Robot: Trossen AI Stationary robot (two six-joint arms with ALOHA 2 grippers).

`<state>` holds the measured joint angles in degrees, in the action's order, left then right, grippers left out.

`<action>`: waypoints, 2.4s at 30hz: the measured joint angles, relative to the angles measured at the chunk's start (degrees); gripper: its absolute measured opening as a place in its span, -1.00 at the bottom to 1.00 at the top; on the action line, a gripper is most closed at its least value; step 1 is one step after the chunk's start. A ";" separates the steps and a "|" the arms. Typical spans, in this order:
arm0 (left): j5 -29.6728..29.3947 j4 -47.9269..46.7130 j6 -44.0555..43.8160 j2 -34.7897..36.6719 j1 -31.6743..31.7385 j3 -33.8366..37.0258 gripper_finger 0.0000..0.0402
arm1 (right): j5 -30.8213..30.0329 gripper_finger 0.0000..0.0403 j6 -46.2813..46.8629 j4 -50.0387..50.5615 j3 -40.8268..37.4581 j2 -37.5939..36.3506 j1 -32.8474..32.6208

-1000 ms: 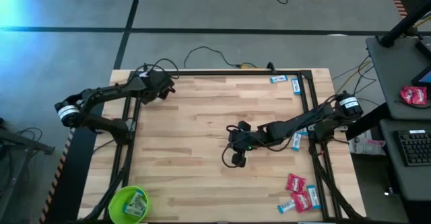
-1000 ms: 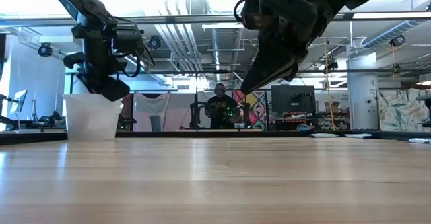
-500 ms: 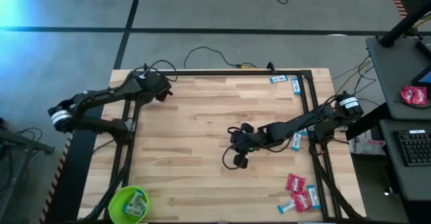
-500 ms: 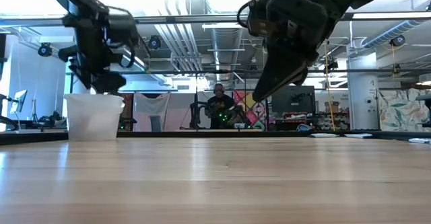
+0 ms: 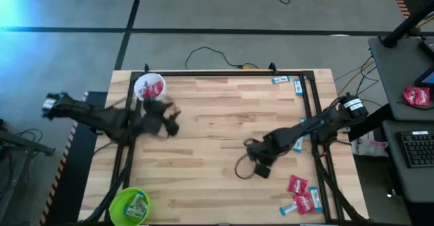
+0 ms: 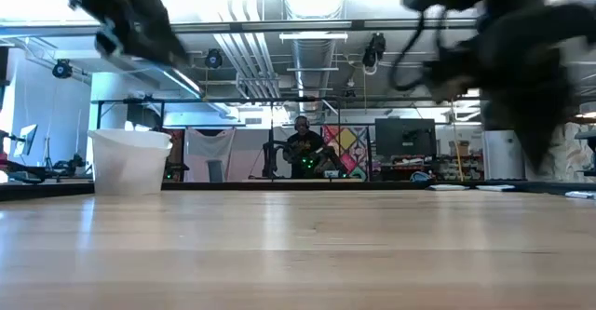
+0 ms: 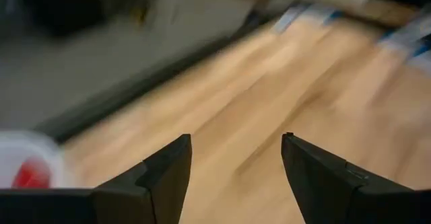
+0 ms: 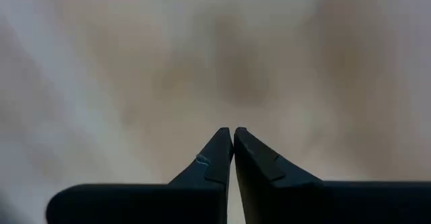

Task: Sort candy by brand, put in halloween buckets
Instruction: Put the top red candy into the white bucket

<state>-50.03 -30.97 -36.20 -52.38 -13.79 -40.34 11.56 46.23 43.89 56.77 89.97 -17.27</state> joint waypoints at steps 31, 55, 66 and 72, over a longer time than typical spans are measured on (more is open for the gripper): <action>-24.45 20.29 11.16 -3.15 -26.50 11.37 -0.09 | 25.99 0.31 34.52 1.03 -8.99 2.89 -17.99; -23.00 20.20 12.23 -3.02 -26.50 12.09 -0.09 | 19.01 -0.72 20.35 -3.90 2.02 10.23 -7.96; -22.88 20.88 13.25 -3.28 -26.50 11.76 -0.09 | -13.44 -0.79 -14.52 -10.89 21.43 10.50 3.31; -19.93 18.64 13.06 -2.86 -26.77 10.94 -0.09 | -22.23 -0.77 -40.80 -36.87 28.69 13.67 11.65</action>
<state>-69.96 -12.33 -23.15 -55.24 -40.57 -29.41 -10.68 5.43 7.02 85.47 103.65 -5.62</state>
